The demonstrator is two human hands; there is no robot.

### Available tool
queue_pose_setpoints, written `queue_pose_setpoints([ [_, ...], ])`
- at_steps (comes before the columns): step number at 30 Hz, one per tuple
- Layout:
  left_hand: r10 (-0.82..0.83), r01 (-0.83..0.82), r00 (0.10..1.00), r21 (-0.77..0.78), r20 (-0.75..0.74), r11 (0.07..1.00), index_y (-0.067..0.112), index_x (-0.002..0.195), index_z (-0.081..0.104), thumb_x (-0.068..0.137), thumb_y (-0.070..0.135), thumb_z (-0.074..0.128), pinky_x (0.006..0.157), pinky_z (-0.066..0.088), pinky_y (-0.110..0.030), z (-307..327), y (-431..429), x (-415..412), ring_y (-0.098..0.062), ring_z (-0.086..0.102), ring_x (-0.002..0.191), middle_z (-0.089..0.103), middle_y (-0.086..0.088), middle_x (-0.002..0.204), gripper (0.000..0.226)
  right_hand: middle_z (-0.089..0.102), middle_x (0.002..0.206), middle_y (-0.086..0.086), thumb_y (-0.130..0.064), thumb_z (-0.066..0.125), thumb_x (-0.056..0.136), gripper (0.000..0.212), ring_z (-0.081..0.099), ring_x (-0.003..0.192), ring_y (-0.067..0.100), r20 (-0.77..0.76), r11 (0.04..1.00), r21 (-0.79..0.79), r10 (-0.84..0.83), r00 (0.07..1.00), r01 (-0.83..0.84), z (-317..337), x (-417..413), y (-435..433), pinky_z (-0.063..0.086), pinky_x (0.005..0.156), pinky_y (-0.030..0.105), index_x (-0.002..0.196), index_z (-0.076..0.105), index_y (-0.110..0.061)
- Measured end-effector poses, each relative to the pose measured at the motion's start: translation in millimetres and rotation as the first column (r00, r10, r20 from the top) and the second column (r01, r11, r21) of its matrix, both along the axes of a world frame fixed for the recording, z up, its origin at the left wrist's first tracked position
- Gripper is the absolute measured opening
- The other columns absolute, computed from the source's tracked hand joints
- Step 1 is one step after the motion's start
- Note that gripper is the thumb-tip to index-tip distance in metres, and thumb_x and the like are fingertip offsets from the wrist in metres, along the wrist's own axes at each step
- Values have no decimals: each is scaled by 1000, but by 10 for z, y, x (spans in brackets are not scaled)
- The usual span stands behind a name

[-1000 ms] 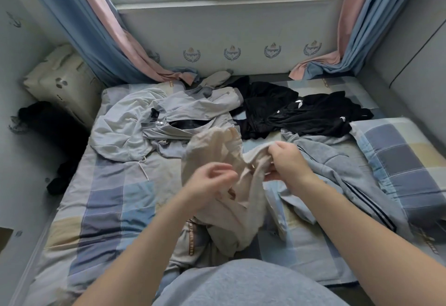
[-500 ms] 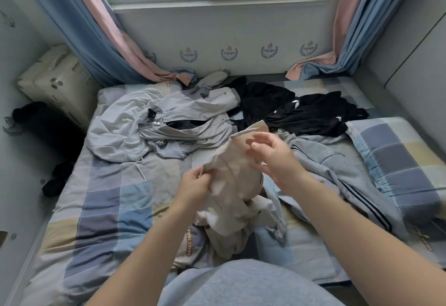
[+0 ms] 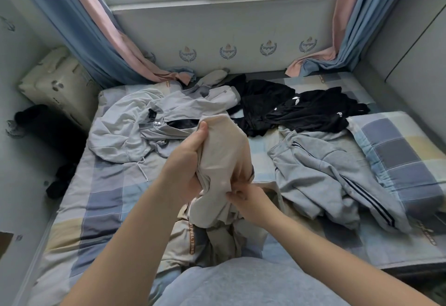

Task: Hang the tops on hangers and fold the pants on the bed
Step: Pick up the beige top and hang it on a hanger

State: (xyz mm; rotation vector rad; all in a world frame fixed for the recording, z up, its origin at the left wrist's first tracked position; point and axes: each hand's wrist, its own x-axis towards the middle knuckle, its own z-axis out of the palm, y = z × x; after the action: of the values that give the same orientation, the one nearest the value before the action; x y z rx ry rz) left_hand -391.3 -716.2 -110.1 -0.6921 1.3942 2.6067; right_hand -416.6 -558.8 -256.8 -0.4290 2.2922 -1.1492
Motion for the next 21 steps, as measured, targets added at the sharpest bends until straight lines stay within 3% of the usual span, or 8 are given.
queue_pose_setpoints([
  [4,67,-68,997,-23,-39,997,9,118,68,103,44,49,66,61,-34,15,-151,-53,-24,75,92,77,-11,103,43,72,91,-7,-30,54,97,21,60,82,9,-83,997,-22,-80,993,79,-19,-108,114,42,65,17,95,73,-22],
  [7,198,-199,978,-11,-62,980,9,118,64,106,39,47,65,61,-33,-37,-328,-96,-25,75,94,77,-12,104,37,58,64,-8,-22,49,101,27,52,64,10,-135,983,-46,-183,974,179,108,-222,281,40,62,34,75,57,-21],
  [9,216,-223,971,-66,-97,973,8,116,62,105,32,50,66,60,-33,-93,-452,-105,-23,75,91,77,-10,101,29,52,62,0,-18,49,104,32,51,62,17,-123,963,-120,-253,959,239,267,-299,375,45,62,43,71,49,-15],
  [11,131,-157,986,-309,-102,938,13,108,65,103,28,56,62,57,-24,-195,-500,-83,-14,72,80,75,1,89,19,54,69,19,-17,48,105,32,58,63,24,-17,916,-263,-317,948,302,487,-361,407,53,57,47,75,49,-7],
  [13,49,-88,995,-534,-87,841,23,96,64,97,26,65,56,49,-11,-297,-450,-41,-3,66,72,71,16,79,3,62,71,15,-18,47,106,30,67,61,22,134,848,-383,-341,930,366,741,-404,381,56,51,35,79,55,-10],
  [14,2,-56,996,-600,-91,798,30,94,61,93,28,70,56,48,-8,-335,-393,-16,4,67,73,71,22,80,10,66,72,11,-18,46,107,29,68,61,20,190,816,-428,-339,921,389,878,-418,348,56,51,32,81,58,-11],
  [18,-320,241,946,-758,45,606,37,109,66,64,63,80,79,57,-21,-531,-107,64,1,68,99,72,17,108,54,67,81,15,-18,43,108,27,68,67,24,279,727,-547,-309,909,415,1353,-449,179,58,57,34,89,62,-10],
  [21,-482,432,858,-759,178,487,32,110,68,70,51,77,88,58,-37,-730,134,83,-7,70,100,75,14,103,46,65,81,14,-18,41,108,26,67,68,23,324,666,-615,-274,905,422,1586,-459,83,57,62,36,94,59,-7],
])
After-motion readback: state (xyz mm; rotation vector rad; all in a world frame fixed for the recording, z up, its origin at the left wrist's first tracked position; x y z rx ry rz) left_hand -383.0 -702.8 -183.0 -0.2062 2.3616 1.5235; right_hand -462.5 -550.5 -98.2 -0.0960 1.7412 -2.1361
